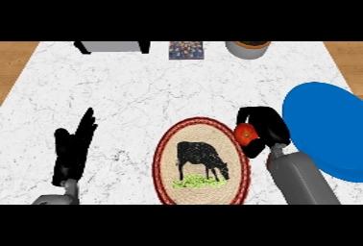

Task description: Pick the tomato from the placemat and place it in the plate

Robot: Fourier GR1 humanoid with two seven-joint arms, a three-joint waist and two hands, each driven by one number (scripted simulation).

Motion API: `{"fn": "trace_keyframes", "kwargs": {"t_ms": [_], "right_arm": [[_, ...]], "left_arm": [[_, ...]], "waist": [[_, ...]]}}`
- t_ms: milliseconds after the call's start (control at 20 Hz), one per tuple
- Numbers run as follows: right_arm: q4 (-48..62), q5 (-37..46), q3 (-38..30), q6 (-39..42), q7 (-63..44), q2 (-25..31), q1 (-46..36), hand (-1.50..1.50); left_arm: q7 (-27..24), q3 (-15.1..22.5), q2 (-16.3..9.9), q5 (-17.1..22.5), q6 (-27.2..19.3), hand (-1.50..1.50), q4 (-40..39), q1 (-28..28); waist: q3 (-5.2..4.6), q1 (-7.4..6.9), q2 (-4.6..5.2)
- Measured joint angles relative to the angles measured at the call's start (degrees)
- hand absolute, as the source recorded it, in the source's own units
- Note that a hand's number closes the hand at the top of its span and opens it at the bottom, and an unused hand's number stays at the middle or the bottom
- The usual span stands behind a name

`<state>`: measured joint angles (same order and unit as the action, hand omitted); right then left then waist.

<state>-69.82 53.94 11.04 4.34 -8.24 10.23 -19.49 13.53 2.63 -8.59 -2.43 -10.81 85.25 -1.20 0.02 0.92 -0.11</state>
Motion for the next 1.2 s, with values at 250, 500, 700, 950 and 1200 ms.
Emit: {"fn": "trace_keyframes", "kwargs": {"t_ms": [250, 500, 700, 950, 1200], "right_arm": [[-8.5, 0.7, -4.5, -4.6, -3.1, 3.0, 3.0, 1.50], [-18.6, 2.3, -8.6, -9.8, -7.3, 4.0, 4.2, 1.50], [-24.6, 3.5, -12.0, -11.0, -11.8, 4.7, 5.2, 1.50], [-26.7, 1.8, -18.0, -9.7, -14.2, 6.8, 5.5, 1.50], [-19.2, -1.8, -24.3, -10.6, -10.7, 10.2, 3.3, 1.50]], "left_arm": [[-0.3, 0.0, 0.1, -0.1, 0.2, 0.00, 0.2, 0.5], [-0.6, -0.5, 0.2, 0.1, 0.5, 0.00, -0.6, 0.1], [-0.3, 0.1, 0.5, -0.4, 0.6, 0.00, 0.4, 0.6], [0.5, 0.2, 1.0, -0.7, 0.9, 0.00, 0.6, 0.1], [-0.4, -0.4, 1.0, -0.8, 1.7, 0.00, 0.1, 0.3]], "waist": [[-0.03, -0.05, -0.12], [-0.05, 0.13, -0.21], [-0.05, -0.27, -0.13], [-0.04, -0.65, 0.00], [-0.02, -0.97, 0.12]]}}
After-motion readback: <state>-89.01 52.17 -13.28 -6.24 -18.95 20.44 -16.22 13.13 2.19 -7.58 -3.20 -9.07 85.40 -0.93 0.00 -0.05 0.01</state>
